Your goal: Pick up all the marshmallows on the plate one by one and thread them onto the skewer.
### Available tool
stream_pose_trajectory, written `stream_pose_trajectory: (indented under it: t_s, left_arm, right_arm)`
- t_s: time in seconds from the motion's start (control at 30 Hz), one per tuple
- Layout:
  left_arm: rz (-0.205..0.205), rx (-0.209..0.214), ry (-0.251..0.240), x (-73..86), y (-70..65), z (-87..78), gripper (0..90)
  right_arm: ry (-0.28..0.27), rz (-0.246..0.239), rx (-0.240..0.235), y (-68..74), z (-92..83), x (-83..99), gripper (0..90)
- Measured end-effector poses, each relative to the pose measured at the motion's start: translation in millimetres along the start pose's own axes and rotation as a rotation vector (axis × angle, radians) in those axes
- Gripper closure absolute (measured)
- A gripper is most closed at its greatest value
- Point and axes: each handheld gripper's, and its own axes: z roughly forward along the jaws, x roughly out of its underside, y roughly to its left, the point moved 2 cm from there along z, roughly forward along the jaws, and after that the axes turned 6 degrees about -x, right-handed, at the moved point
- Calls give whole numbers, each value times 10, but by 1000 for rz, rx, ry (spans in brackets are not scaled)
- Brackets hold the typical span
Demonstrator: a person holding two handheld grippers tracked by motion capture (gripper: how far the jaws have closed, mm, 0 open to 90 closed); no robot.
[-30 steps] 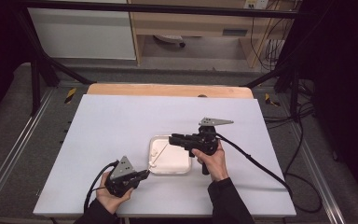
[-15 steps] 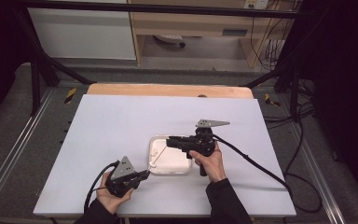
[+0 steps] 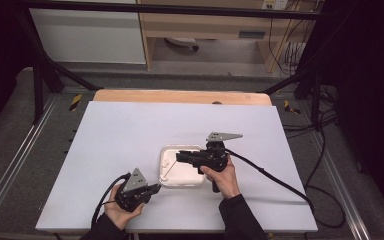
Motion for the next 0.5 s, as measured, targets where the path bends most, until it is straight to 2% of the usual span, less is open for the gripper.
stream_pose_trajectory:
  t_s: [0.5]
  left_arm:
    - [26, -13, 36, 2, -35, 28, 889]
  right_arm:
    - [27, -19, 5, 14, 61, 92, 800]
